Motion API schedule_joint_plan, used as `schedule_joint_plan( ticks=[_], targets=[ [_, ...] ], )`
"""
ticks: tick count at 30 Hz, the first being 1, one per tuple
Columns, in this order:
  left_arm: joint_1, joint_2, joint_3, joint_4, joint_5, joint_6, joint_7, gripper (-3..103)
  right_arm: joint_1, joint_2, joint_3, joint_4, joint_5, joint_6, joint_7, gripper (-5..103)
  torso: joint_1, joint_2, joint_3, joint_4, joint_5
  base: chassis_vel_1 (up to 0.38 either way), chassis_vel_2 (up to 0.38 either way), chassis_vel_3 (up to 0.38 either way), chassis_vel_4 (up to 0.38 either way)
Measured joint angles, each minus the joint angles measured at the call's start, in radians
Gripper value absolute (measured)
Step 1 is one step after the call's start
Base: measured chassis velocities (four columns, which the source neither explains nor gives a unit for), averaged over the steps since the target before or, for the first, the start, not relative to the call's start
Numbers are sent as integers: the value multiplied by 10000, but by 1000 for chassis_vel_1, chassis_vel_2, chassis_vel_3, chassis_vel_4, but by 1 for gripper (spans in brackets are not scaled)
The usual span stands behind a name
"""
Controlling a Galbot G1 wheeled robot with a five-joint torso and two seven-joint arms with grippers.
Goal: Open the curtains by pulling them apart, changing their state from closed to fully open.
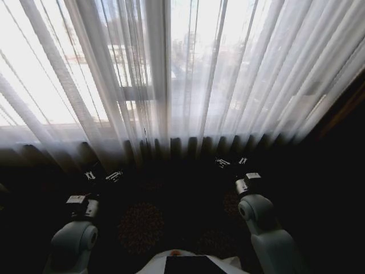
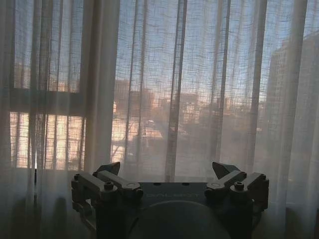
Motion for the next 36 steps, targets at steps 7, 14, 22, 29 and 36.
schedule_joint_plan(
  ticks=[7, 14, 22, 29, 36],
  targets=[
    [-64, -34, 28, -136, 48, 286, -1, 100, -79, -65, 20, 46, -214, -141, -17, 100, 0, 0, 0, 0, 0, 0, 0, 0, 0],
    [-61, -69, 52, -109, 234, 303, 1, 100, -7, -100, 31, 80, -298, -397, -153, 100, 0, 0, 0, 0, 0, 0, 0, 0, 0],
    [-69, -71, 66, -47, 336, 326, 76, 100, 96, -74, -58, -8, -301, -388, -187, 100, -1, 0, -1, 0, 0, 0, 0, 0, 0],
    [-77, -37, 66, 42, 362, 323, 193, 100, 124, -58, -132, -78, -300, -363, -218, 100, -2, 1, -1, 0, 0, -91, 74, 76, -92],
    [-156, 34, 67, 180, 361, 291, 250, 100, 207, 5, -257, -191, -304, -356, -222, 100, 4, -2, 1, 0, -5, -202, 187, 186, -195]
  ],
)
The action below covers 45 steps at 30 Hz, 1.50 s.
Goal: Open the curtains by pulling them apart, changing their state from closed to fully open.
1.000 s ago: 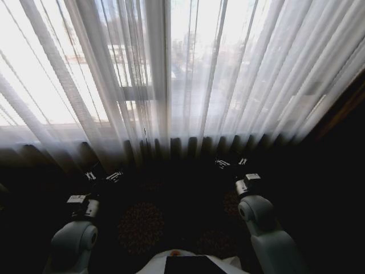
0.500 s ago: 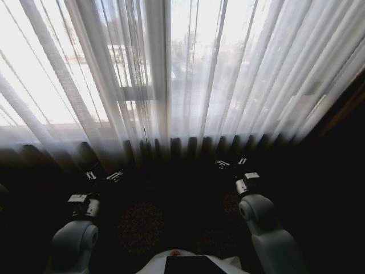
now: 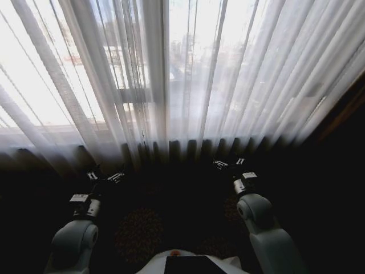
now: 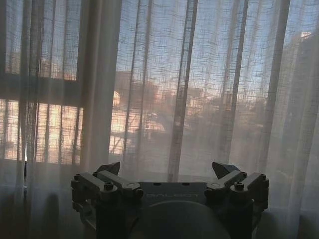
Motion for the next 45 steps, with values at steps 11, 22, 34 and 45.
schedule_joint_plan(
  ticks=[11, 22, 34, 45],
  targets=[
    [-94, 228, -19, 277, -169, -76, 20, 100, 84, 133, -189, -180, -95, 3, 9, 100, -5, 2, -2, 0, 3, -191, 168, 196, -167],
    [-151, 397, -7, 549, -354, -248, 27, 100, 49, 272, -260, -236, -281, 13, 23, 100, -2, 0, 0, -1, 3, -208, 211, 205, -226],
    [-276, 609, -83, 709, -633, -267, 35, 100, 54, 321, -344, -312, -371, 16, 49, 100, -8, 4, -2, 0, 3, -190, 192, 189, -198],
    [-277, 414, -81, 637, -581, -227, 35, 100, 157, 192, -392, -544, -331, 67, 49, 100, 0, 0, 1, 0, 8, -222, 231, 241, -233]
  ],
)
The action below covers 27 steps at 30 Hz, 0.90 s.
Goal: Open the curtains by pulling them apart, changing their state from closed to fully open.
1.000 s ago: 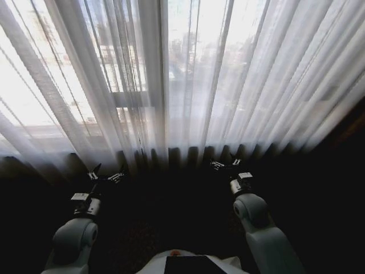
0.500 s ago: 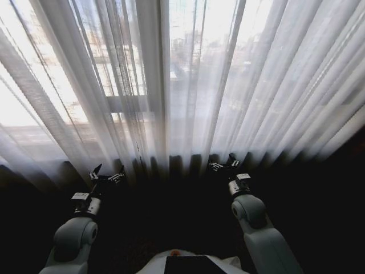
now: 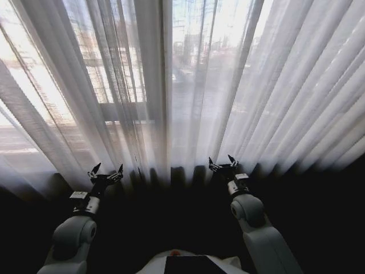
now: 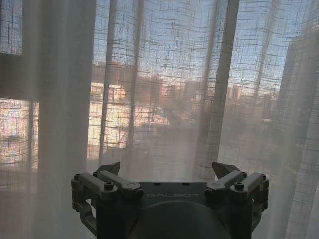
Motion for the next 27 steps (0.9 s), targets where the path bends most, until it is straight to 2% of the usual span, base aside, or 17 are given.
schedule_joint_plan(
  ticks=[8, 15, 27],
  targets=[
    [46, -88, -13, -59, 178, 13, 57, 100, 25, -23, -79, -140, -80, 126, -10, 100, 5, -2, 1, -1, -3, -138, 115, 108, -112],
    [139, -190, -81, -60, 273, -21, 63, 100, 62, 40, -292, -418, -518, 393, -59, 100, -12, 6, -5, -1, -4, 0, 0, 0, 0],
    [179, -244, -193, -76, 284, -60, 67, 100, 116, 100, -376, -610, -569, 547, -82, 100, -6, 2, -2, -1, -1, 44, 53, -37, -64]
  ],
)
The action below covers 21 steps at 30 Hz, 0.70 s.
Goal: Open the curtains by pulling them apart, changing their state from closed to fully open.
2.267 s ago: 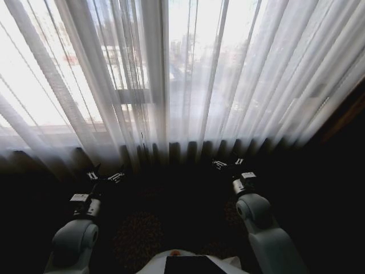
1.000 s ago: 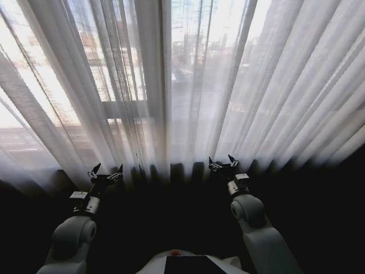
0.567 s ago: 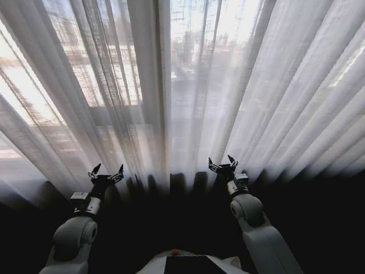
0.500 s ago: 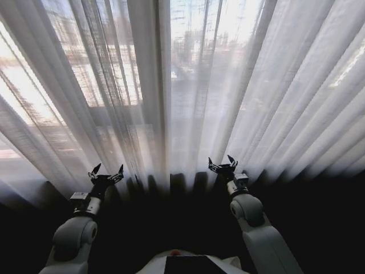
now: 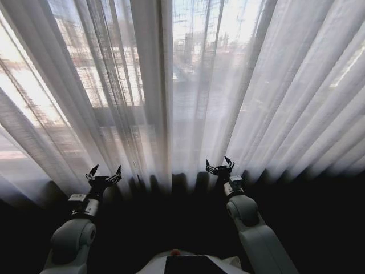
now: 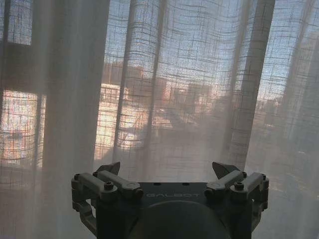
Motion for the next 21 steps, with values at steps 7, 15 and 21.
schedule_joint_plan(
  ticks=[7, 15, 21],
  targets=[
    [-20, 18, 11, 11, 0, -2, 1, 100, 38, 13, 2, -59, 0, 44, -3, 100, 0, 0, 0, 1, -2, 200, 204, -188, -216],
    [-53, 33, 29, 40, -5, -4, 1, 100, 47, 2, 3, -55, 0, 51, -5, 100, 1, 0, 0, 1, 0, 293, 290, -302, -304],
    [-70, 72, 21, 56, -25, -12, -3, 100, 71, 34, -19, -90, -8, 144, -82, 100, 1, 0, 0, 3, 1, 367, 359, -361, -351]
  ],
)
